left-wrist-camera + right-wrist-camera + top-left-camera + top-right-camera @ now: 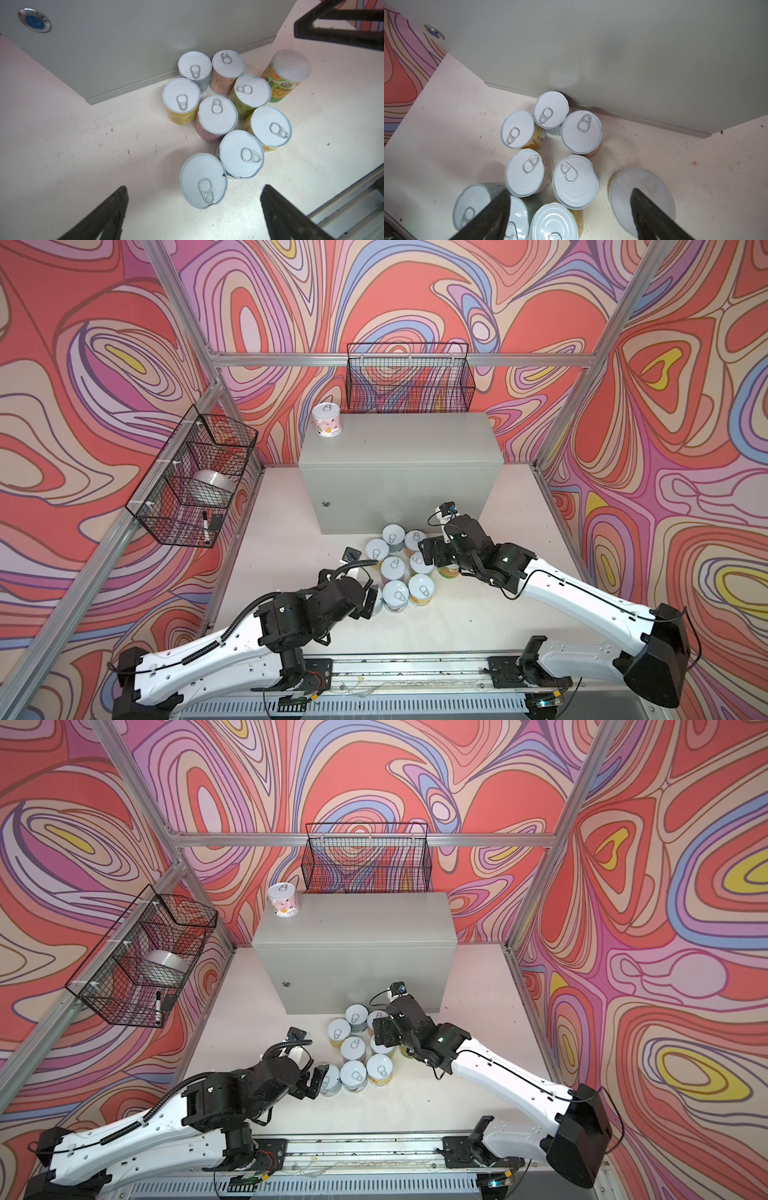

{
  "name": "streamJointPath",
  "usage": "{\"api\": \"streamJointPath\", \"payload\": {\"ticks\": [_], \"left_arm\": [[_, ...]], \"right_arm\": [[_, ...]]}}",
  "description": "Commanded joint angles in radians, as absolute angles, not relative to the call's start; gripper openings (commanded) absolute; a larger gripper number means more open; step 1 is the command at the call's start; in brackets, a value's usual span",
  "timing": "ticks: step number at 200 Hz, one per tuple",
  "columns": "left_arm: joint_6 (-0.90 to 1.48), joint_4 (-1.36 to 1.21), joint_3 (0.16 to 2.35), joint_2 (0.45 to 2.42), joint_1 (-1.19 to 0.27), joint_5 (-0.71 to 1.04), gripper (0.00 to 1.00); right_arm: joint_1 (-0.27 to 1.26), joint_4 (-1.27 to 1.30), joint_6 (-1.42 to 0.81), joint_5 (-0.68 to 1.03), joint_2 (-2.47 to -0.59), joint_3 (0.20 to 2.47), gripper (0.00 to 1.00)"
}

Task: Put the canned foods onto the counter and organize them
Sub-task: 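Lower the left gripper around the white-lidded can nearest the robot and close it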

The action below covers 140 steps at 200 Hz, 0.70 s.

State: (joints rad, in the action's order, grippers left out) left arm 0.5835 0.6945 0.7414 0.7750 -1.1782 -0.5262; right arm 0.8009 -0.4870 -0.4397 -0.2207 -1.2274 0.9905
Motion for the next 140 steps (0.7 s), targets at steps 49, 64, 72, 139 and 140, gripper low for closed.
{"api": "streamJointPath", "payload": {"ticks": [49, 64, 72, 139, 140], "left_arm": [[0.662, 0.581, 0.635, 0.805, -1.292, -0.633, 1.00], [0.669, 0.552, 0.605, 0.796, -1.292, -0.616, 1.00], [0.688, 0.563, 0.596, 0.797, -1.292, -0.614, 1.00], [0.755, 0.460, 0.441, 0.810, -1.292, -0.569, 0.99], [0.756, 0.460, 0.440, 0.811, -1.292, -0.568, 0.99]], "right_arm": [[0.807, -0.455, -0.480, -0.238, -1.232, 0.927, 0.95], [0.807, -0.438, -0.489, -0.243, -1.223, 0.904, 0.96], [0.807, -0.432, -0.494, -0.243, -1.224, 0.898, 0.96], [0.806, -0.388, -0.486, -0.216, -1.273, 0.900, 0.96], [0.807, -0.387, -0.486, -0.214, -1.275, 0.901, 0.96]]}}
